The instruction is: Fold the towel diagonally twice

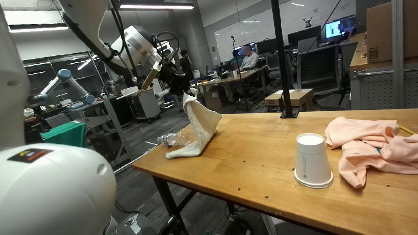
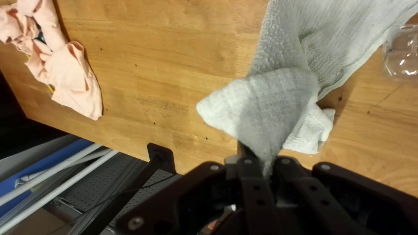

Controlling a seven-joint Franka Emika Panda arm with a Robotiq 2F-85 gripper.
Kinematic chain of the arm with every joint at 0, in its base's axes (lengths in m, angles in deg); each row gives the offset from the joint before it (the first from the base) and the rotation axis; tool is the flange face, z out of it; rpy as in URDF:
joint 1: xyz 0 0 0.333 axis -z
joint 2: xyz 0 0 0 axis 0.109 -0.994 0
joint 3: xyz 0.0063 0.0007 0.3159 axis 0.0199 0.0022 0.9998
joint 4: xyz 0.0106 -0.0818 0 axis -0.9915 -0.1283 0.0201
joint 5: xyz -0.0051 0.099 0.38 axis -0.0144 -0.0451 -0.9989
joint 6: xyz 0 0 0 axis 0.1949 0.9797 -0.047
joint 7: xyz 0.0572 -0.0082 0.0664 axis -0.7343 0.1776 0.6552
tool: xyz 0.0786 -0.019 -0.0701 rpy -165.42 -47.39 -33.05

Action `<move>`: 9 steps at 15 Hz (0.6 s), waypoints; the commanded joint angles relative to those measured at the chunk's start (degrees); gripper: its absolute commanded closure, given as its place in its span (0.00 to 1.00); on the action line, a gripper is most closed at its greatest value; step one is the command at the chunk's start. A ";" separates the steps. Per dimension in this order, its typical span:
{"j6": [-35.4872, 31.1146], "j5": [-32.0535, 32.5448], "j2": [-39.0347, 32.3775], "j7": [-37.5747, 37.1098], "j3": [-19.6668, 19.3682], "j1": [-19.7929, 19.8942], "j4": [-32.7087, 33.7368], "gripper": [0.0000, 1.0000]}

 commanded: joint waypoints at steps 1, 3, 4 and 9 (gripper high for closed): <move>4.74 2.71 0.37 -0.61 2.76 -0.71 0.71 0.98; 5.67 1.85 -0.27 -0.53 4.06 -0.87 1.54 0.98; 5.70 1.35 -0.54 -0.94 4.47 -0.86 1.73 0.98; 2.14 -9.89 -0.13 -0.79 6.48 -0.21 1.85 0.98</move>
